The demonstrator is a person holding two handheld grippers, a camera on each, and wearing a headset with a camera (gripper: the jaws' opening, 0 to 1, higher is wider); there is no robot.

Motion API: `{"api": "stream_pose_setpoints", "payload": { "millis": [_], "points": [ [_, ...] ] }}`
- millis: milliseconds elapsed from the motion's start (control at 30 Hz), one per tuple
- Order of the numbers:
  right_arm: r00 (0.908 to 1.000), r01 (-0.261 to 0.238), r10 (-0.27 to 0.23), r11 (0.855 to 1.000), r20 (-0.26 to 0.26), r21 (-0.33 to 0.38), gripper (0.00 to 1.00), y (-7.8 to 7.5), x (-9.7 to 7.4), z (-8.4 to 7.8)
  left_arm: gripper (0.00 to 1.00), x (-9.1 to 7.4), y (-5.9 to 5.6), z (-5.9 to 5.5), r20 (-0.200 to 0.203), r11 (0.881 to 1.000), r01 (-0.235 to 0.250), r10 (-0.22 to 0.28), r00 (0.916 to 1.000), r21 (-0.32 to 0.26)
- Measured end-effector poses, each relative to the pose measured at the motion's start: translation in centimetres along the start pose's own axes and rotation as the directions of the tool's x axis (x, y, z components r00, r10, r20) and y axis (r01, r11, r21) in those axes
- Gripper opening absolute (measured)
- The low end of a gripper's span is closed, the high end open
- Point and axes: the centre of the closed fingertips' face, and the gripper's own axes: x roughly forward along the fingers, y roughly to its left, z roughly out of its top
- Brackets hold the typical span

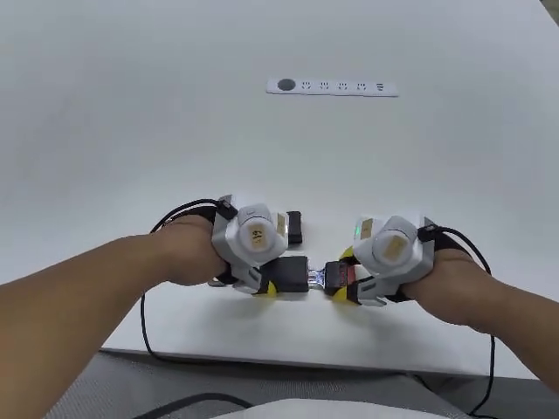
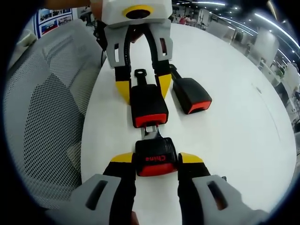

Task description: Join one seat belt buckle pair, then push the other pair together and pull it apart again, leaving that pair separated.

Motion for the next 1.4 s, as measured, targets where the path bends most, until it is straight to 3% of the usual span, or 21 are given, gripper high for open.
{"api": "stream_pose_setpoints", "payload": {
  "millis": [300,633,833,1167,1267,1300,1400],
  "points": [
    [0.9997,-0.021,0.022,1.000,0.006,-0.022,0.32,0.5,0.4,1.0,0.32,0.2,0.2,-0.2,-0.005,1.000,0.018,-0.018,0.9998,0.011],
    [0.9997,-0.008,0.008,1.000,0.023,-0.022,0.32,0.4,0.5,1.2,0.32,0.2,0.1,-0.1,0.017,1.000,0.019,-0.019,0.9997,-0.002],
    [1.0000,0.002,-0.002,0.998,-0.007,-0.061,0.31,0.4,0.7,1.3,0.31,0.2,0.1,-0.1,0.013,1.000,0.014,-0.014,0.9998,-0.007],
    [0.9998,-0.001,0.002,0.999,0.018,-0.033,0.32,0.5,1.1,1.7,0.31,0.1,0.0,-0.1,0.002,1.000,0.012,-0.012,0.9999,-0.003],
    [0.9997,0.025,-0.025,0.999,0.004,-0.032,0.32,0.3,1.1,2.0,0.31,0.0,-0.1,-0.1,-0.007,1.000,0.017,-0.017,0.9998,-0.008],
    [1.0000,0.001,-0.001,0.999,0.006,-0.051,0.32,0.4,1.5,2.1,0.31,0.0,-0.2,0.0,0.003,1.000,0.016,-0.016,0.9999,0.002],
    [0.9999,0.004,-0.003,0.999,0.013,-0.041,0.32,0.1,1.8,1.9,0.31,0.0,-0.2,0.0,0.006,1.000,0.009,-0.009,0.9999,-0.010]
  ]
}}
